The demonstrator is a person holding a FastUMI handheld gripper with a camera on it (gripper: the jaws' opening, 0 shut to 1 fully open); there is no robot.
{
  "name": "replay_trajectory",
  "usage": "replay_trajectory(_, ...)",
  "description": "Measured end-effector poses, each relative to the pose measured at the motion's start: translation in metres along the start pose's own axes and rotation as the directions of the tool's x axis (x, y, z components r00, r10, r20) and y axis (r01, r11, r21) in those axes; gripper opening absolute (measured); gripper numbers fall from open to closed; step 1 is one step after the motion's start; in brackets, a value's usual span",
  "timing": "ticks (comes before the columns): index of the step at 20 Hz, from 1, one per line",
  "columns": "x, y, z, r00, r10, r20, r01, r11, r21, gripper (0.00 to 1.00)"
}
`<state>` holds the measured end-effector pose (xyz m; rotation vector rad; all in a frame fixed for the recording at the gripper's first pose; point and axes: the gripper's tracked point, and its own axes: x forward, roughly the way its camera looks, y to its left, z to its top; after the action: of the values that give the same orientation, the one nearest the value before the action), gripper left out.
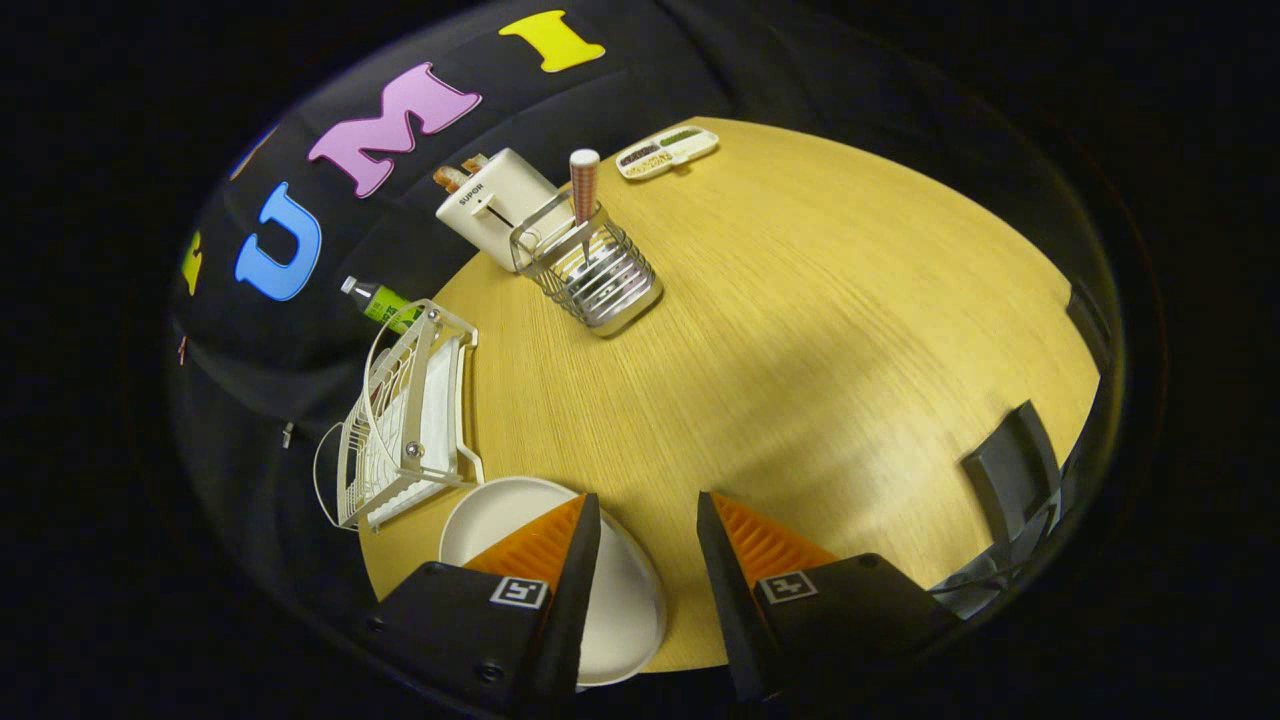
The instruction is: Take the plate from the dish rack, then take the spoon from the basket and place it into the plate.
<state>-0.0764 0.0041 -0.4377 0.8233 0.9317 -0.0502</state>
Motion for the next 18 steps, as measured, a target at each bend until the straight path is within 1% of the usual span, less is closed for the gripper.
replay_trajectory(1,-0.003,-0.001,0.010,0.999,-0.006,0.038,0.008,1.000,-0.028,0.65)
replay_trajectory(2,-0.008,-0.002,0.022,0.996,-0.011,0.085,0.016,0.998,-0.060,0.74)
replay_trajectory(5,-0.019,0.002,0.059,0.977,-0.008,0.213,0.037,0.990,-0.134,0.77)
replay_trajectory(7,-0.023,0.005,0.084,0.959,-0.001,0.285,0.048,0.986,-0.160,0.78)
replay_trajectory(11,-0.024,0.010,0.127,0.919,0.034,0.394,0.037,0.985,-0.171,0.78)
replay_trajectory(13,-0.016,0.009,0.142,0.906,0.045,0.420,0.027,0.986,-0.165,0.78)
replay_trajectory(16,0.001,0.009,0.158,0.893,0.063,0.445,-0.010,0.993,-0.119,0.78)
replay_trajectory(18,0.011,0.014,0.163,0.893,0.081,0.442,-0.046,0.995,-0.090,0.78)
